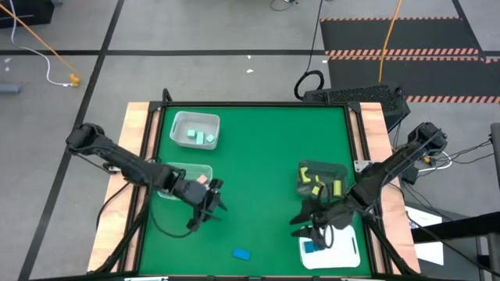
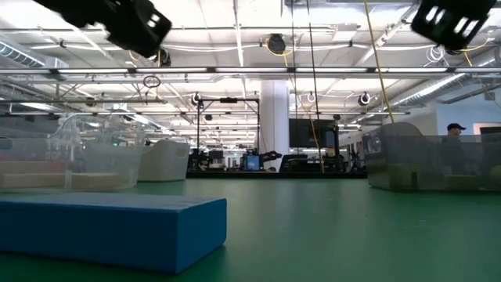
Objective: Sort & place blocks by color
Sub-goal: Put the blue block into the white bin
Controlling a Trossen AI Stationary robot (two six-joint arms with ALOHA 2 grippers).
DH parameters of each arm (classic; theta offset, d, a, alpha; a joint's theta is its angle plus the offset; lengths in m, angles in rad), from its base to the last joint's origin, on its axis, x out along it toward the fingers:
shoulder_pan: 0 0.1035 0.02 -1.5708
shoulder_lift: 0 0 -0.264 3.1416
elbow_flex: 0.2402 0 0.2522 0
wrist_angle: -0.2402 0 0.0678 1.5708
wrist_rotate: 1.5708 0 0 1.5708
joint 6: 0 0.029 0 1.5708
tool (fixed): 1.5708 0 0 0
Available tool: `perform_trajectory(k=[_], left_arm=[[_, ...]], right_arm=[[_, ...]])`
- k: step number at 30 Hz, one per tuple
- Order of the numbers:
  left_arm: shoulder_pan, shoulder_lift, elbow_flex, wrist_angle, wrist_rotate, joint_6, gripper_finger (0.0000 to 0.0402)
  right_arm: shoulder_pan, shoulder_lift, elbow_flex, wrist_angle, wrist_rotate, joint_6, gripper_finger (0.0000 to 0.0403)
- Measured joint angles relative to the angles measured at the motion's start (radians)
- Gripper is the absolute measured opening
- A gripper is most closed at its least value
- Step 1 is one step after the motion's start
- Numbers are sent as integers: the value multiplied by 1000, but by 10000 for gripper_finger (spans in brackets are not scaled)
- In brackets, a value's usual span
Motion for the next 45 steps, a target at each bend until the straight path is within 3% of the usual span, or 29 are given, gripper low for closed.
perform_trajectory(k=[5, 12, 19, 28, 39, 45], left_arm=[[-136, 0, 0, 0, -50, -133, 184], [-285, 0, 0, 0, -261, -322, 184], [-358, 1, 0, -4, -351, -462, 184], [-409, 1, 0, -17, -367, -571, 184], [-460, 1, 0, -31, -371, -695, 184], [-464, 1, 0, -29, -445, -746, 184]], right_arm=[[-56, 84, 0, 104, -1, -1, 196], [-101, 256, 27, 333, -1, -89, 196], [-127, 431, 199, 289, -2, -247, 196], [-139, 630, 484, -103, -4, -325, 196], [-139, 704, 531, 19, -14, -338, 196], [-130, 730, 531, 86, -27, -425, 196]])
